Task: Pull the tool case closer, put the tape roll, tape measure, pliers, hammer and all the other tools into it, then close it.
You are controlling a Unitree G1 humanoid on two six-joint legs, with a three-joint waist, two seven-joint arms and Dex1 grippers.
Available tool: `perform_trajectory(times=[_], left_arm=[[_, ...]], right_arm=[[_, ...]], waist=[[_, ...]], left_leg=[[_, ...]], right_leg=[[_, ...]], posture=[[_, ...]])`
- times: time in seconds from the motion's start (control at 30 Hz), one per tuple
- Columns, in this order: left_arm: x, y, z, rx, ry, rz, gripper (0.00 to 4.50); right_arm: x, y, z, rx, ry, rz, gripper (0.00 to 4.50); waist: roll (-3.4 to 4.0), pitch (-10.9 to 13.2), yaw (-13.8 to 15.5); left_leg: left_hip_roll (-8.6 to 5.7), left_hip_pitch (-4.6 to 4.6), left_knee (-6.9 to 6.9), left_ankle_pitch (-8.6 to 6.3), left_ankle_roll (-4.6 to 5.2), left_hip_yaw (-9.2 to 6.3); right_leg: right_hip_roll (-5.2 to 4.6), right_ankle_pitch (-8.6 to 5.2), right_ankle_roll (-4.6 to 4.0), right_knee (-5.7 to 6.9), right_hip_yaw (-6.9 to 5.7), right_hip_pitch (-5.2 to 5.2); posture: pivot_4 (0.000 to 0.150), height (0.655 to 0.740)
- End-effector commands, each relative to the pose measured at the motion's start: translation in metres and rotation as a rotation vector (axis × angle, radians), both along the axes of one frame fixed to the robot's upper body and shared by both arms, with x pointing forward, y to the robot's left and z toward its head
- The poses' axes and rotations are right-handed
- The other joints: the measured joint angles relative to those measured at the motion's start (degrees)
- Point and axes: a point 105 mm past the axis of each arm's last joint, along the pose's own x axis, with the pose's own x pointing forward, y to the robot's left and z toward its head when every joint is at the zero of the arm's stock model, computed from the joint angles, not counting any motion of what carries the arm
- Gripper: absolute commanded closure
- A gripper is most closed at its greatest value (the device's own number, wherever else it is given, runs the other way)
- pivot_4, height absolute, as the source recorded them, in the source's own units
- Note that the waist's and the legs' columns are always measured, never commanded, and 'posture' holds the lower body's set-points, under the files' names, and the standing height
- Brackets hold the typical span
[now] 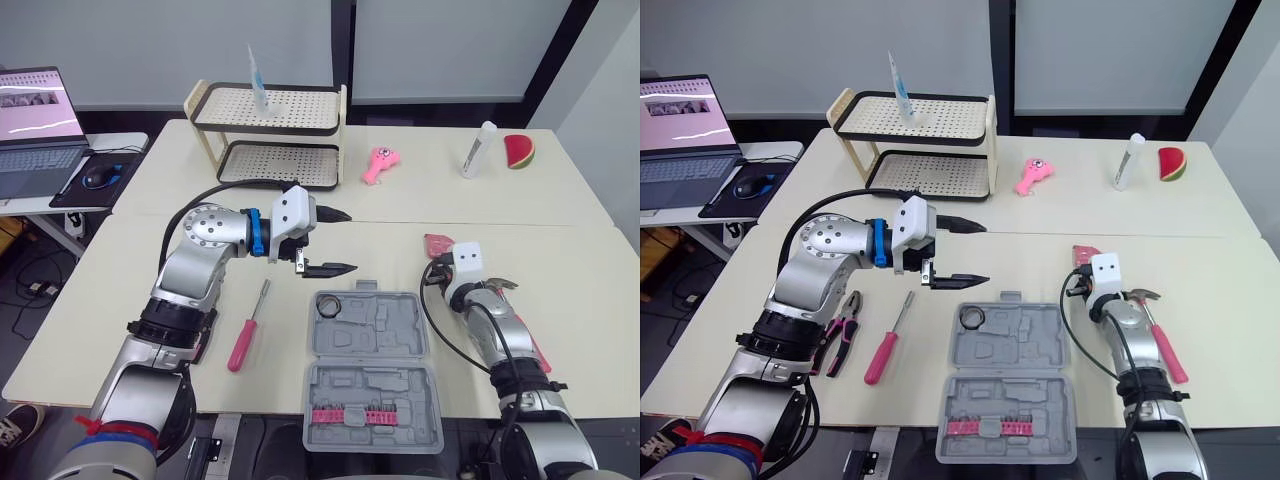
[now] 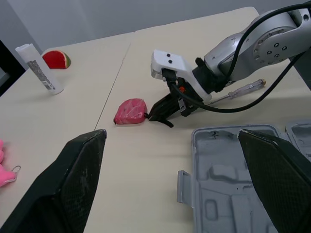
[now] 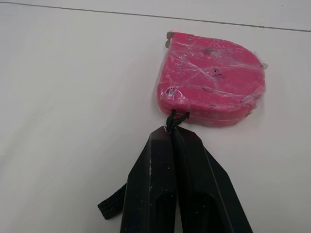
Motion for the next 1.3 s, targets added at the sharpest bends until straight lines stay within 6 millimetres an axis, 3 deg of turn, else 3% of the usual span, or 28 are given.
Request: perform_trajectory(times=[0.03,0.23,0.6,0.83,0.97,1.3], left_arm=[[-0.007,-0.001,0.004,0.003,-0.024,-0.034,0.00],[-0.013,-0.004,-0.002,0.005,0.000,-0.053,0.00],[-0.013,-0.005,-0.004,0.003,0.009,-0.060,0.00],[-0.015,-0.006,-0.006,0.010,0.018,-0.071,0.00],[-0.028,-0.009,-0.012,0.035,0.074,-0.140,0.00],[-0.061,-0.007,-0.035,0.145,0.218,-0.278,0.00]], right_arm=[[-0.012,0.007,0.025,0.013,-0.030,0.105,4.49],[-0.047,0.011,0.021,0.009,0.065,0.184,4.49],[-0.095,0.006,-0.005,0.006,0.187,0.138,4.49],[-0.124,-0.002,-0.010,0.008,0.236,0.127,4.49],[-0.153,-0.011,-0.010,0.005,0.285,0.133,4.49],[-0.202,-0.020,-0.010,-0.004,0.407,0.171,4.49]], waist=[[0.03,0.0,0.0],[0.03,0.0,0.1],[0.02,0.0,0.2],[0.02,0.0,0.4],[0.02,0.0,0.6],[0.07,0.0,0.7]], left_leg=[[0.01,-0.01,0.00,0.00,0.00,0.01],[0.01,-0.02,0.00,-0.01,0.02,-0.04],[-0.03,-0.02,-0.02,-0.02,0.03,-0.05],[-0.05,-0.02,-0.02,-0.03,0.04,-0.08],[-0.07,-0.02,-0.03,-0.10,0.16,-0.08],[-0.04,0.04,-0.04,-0.16,0.29,-0.10]], right_leg=[[0.00,0.00,0.00,0.00,0.01,-0.01],[0.01,0.00,0.00,-0.02,0.00,0.01],[0.00,0.00,0.00,-0.04,-0.01,0.02],[0.01,0.00,0.00,-0.05,-0.01,0.04],[0.00,0.00,0.00,-0.08,-0.01,0.08],[0.05,0.00,0.00,-0.08,0.02,0.12]], posture=[[0.150,0.7400],[0.150,0.7400],[0.150,0.7400],[0.150,0.7400],[0.150,0.7400],[0.150,0.7400]])
